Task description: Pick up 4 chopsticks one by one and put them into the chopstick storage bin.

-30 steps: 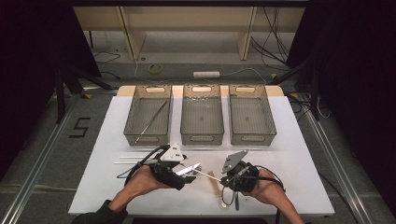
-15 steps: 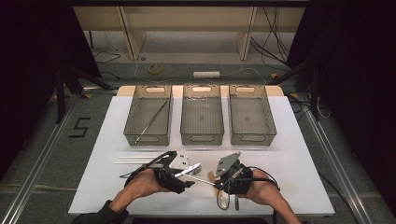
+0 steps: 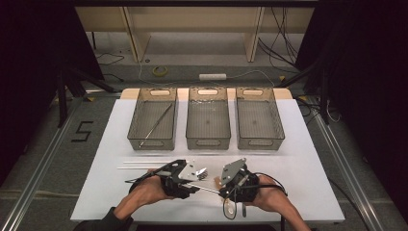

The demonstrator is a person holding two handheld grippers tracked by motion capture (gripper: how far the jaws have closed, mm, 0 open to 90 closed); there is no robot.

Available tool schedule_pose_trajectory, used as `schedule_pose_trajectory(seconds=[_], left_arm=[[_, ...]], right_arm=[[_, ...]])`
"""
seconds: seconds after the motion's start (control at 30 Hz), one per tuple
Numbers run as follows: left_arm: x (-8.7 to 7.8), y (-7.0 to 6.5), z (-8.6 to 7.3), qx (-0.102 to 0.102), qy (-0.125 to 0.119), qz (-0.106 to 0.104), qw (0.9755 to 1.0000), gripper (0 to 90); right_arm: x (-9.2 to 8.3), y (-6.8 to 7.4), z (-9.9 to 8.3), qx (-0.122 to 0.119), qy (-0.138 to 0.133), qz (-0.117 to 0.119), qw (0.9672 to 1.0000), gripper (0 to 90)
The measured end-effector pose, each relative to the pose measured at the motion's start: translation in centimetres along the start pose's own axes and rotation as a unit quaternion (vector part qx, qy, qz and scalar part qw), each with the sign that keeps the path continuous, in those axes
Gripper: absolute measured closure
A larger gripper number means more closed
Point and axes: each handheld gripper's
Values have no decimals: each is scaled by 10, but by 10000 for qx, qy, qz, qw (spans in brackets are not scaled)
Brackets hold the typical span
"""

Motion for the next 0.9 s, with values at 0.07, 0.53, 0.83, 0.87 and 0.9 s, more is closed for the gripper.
schedule_pose_trajectory(seconds=[0.07, 0.53, 0.83, 0.87, 0.9], left_arm=[[0, -1, 0, 53, 22, -58, 10000, 690], [2, -10, -1, 296, 122, -771, 9965, 842], [-7, 6, -6, -363, -30, -544, 9979, 858], [-8, 9, -7, -421, -32, -466, 9980, 858], [-9, 11, -8, -504, -34, -417, 9979, 858]], right_arm=[[0, 0, 0, -23, 17, 16, 10000, 860], [-3, -7, -6, -114, -52, 171, 9998, 802], [-22, -22, -12, 655, -697, -336, 9948, 607], [-24, -23, -13, 719, -768, -389, 9937, 583], [-25, -23, -14, 754, -854, -431, 9926, 553]])
Point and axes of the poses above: each handheld gripper's, and its own axes: x roughly forward along the jaws, z roughly out of its top, y roughly to its left, and after that the axes turned 15 degrees about -y, right-handed
